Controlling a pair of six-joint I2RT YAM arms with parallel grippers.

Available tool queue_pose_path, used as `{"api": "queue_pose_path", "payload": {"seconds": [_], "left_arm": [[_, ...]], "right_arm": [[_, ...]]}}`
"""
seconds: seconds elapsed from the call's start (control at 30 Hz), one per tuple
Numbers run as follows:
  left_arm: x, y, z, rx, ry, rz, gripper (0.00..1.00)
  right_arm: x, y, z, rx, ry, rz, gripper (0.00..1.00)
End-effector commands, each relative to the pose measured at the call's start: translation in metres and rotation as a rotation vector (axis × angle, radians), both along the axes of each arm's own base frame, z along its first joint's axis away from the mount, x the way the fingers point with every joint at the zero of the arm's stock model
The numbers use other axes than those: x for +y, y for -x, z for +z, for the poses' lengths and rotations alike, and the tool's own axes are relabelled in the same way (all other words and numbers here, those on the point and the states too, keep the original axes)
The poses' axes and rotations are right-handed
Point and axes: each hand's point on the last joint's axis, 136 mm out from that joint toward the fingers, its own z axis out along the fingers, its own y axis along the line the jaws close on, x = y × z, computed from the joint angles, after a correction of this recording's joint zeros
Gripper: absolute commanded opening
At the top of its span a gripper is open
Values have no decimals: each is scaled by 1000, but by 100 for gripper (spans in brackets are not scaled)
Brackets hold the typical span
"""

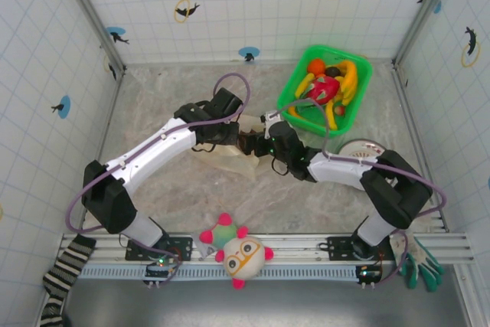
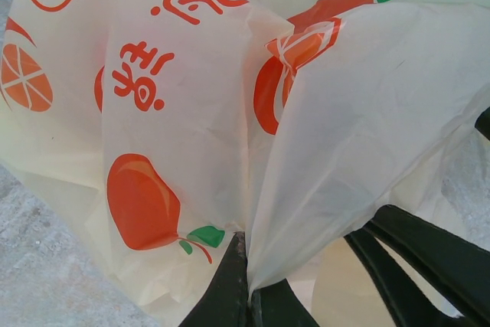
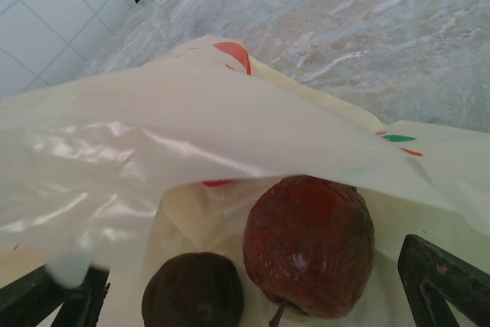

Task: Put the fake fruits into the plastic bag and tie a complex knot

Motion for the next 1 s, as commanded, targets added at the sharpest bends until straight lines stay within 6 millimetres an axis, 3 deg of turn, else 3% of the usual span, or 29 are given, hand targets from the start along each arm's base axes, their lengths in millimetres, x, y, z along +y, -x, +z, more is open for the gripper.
{"api": "queue_pose_path", "payload": {"seconds": [0.0, 0.23, 0.4, 0.67, 0.83, 0.97], "left_arm": [[8, 1, 4, -14, -12, 26, 0], [6, -1, 7, -17, -9, 25, 0], [2, -3, 7, -15, 2, 17, 0], [0, -3, 8, -19, 13, 11, 0], [-2, -2, 8, -25, 28, 4, 0], [-4, -4, 9, -35, 34, -3, 0]], "right_arm": [[-13, 10, 15, -22, -4, -4, 99], [-51, 31, 37, -54, 34, -34, 99], [-89, 32, 65, -106, 72, -104, 100], [-153, 8, 111, -162, 53, -254, 100], [-183, -14, 114, -141, 167, -345, 100], [-210, -38, 102, -34, 231, -422, 100]]}}
